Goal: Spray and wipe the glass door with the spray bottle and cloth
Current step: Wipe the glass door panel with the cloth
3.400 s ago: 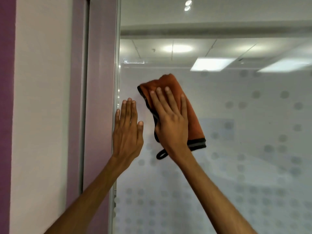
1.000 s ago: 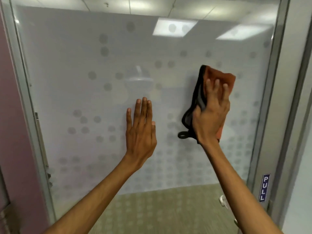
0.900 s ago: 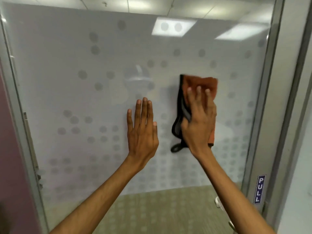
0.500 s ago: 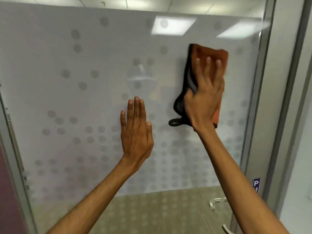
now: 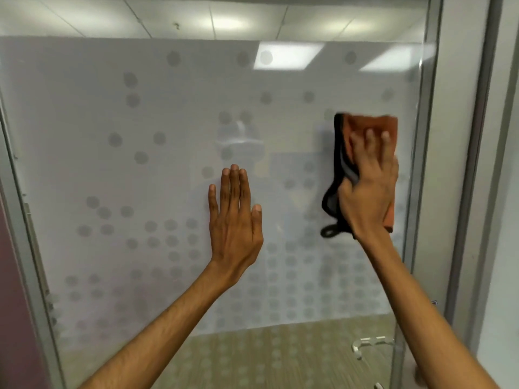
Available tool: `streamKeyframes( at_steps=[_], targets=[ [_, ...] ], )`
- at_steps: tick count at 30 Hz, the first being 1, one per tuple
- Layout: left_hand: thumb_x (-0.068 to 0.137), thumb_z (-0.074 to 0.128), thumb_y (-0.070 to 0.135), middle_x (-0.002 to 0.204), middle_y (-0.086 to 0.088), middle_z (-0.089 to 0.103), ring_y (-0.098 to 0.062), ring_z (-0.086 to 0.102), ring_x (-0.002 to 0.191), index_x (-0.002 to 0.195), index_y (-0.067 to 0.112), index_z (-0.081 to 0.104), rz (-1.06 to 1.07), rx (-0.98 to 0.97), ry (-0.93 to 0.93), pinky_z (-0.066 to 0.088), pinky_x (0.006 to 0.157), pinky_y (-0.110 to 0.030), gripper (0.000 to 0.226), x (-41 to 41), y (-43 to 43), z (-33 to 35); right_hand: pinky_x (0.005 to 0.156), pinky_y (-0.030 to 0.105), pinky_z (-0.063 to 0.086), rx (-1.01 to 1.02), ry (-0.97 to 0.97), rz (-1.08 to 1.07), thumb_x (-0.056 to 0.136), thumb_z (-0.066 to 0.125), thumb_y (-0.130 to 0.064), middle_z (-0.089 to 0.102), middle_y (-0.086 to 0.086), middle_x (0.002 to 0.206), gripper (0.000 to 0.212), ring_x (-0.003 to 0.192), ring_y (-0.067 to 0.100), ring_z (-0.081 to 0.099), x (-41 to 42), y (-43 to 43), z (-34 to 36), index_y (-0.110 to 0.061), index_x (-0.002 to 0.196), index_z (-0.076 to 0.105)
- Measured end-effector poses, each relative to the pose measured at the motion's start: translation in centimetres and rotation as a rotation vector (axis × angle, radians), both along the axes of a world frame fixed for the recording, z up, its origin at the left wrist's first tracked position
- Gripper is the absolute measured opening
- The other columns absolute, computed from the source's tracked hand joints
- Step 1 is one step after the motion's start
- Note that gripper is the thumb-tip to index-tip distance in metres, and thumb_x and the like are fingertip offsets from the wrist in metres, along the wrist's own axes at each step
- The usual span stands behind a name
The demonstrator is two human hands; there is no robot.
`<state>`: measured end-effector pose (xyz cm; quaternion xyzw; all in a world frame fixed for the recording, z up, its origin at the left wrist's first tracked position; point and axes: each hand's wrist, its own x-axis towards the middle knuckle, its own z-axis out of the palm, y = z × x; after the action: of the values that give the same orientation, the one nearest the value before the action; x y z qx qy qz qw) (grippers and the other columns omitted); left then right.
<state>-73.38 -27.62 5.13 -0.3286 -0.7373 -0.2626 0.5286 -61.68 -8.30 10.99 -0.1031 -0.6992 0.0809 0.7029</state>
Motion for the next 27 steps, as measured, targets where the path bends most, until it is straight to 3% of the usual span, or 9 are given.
streamKeyframes(
  at_steps=[4,9,14,19,21,25,27],
  targets=[
    [0.102,0.025,0.027,0.167,-0.012,0.002,-0.025,-0.002,0.155,0.157,0.003,0.005,0.012,0.007,0.034,-0.008,0.126,-0.042,0.063,0.9,3.1,2.2,0.122,0.051,0.018,0.012,0.047,-0.028,0.075,0.057,0.002,0.032,0.009,0.160,0.078,0.152,0.032,0.017,-1.6,-1.7,0.8,-0.015,0.150,0.042],
    [0.103,0.024,0.026,0.167,-0.011,-0.001,-0.023,-0.004,0.155,0.157,0.005,0.003,0.012,0.008,0.047,-0.009,0.125,-0.040,0.063,1.6,5.2,2.6,0.119,0.057,0.021,0.264,-0.175,-0.062,0.075,0.062,-0.003,0.031,0.007,0.161,0.079,0.152,0.028,0.016,0.1,2.6,-3.9,-0.018,0.150,0.041],
    [0.103,0.025,0.028,0.167,-0.010,-0.005,-0.023,-0.007,0.154,0.158,0.009,0.000,0.022,-0.013,0.035,-0.011,0.124,-0.041,0.063,1.6,5.2,2.2,0.124,0.050,0.017,0.008,0.027,0.058,0.094,0.050,-0.012,0.026,0.006,0.163,0.059,0.154,0.028,0.009,0.3,4.9,0.2,-0.018,0.152,0.038],
    [0.103,0.026,0.026,0.167,-0.011,-0.002,-0.023,-0.006,0.155,0.158,0.009,0.004,-0.043,-0.028,0.027,-0.011,0.125,-0.039,0.062,1.8,5.1,0.2,0.125,0.050,0.015,0.172,-0.134,0.045,0.085,0.048,-0.003,0.022,0.004,0.164,0.070,0.155,0.028,0.006,0.6,5.3,-4.9,-0.017,0.153,0.037],
    [0.103,0.027,0.026,0.167,-0.012,-0.002,-0.022,-0.008,0.154,0.158,0.008,0.006,-0.052,-0.005,0.001,-0.011,0.125,-0.039,0.061,1.4,4.1,-1.6,0.125,0.048,0.017,0.046,-0.080,0.060,0.087,0.052,0.004,0.023,0.007,0.164,0.069,0.154,0.030,0.008,1.6,6.3,-7.7,-0.015,0.152,0.037],
    [0.103,0.024,0.024,0.166,-0.011,-0.002,-0.020,-0.008,0.153,0.157,0.006,0.004,-0.056,-0.022,-0.026,-0.011,0.124,-0.039,0.061,0.9,2.2,-4.9,0.125,0.025,0.011,-0.328,0.143,0.046,0.095,0.049,-0.001,0.022,0.007,0.163,0.061,0.154,0.033,0.008,0.8,4.2,-9.0,-0.016,0.152,0.034],
    [0.103,0.022,0.023,0.166,-0.011,0.002,-0.020,-0.007,0.154,0.157,0.006,0.003,-0.080,-0.029,-0.038,-0.010,0.125,-0.039,0.060,0.7,1.6,-5.7,0.125,0.036,0.020,-0.328,0.168,0.038,0.093,0.049,0.002,0.027,0.010,0.162,0.060,0.153,0.034,0.011,-0.3,1.9,-9.2,-0.014,0.150,0.040]
  ],
)
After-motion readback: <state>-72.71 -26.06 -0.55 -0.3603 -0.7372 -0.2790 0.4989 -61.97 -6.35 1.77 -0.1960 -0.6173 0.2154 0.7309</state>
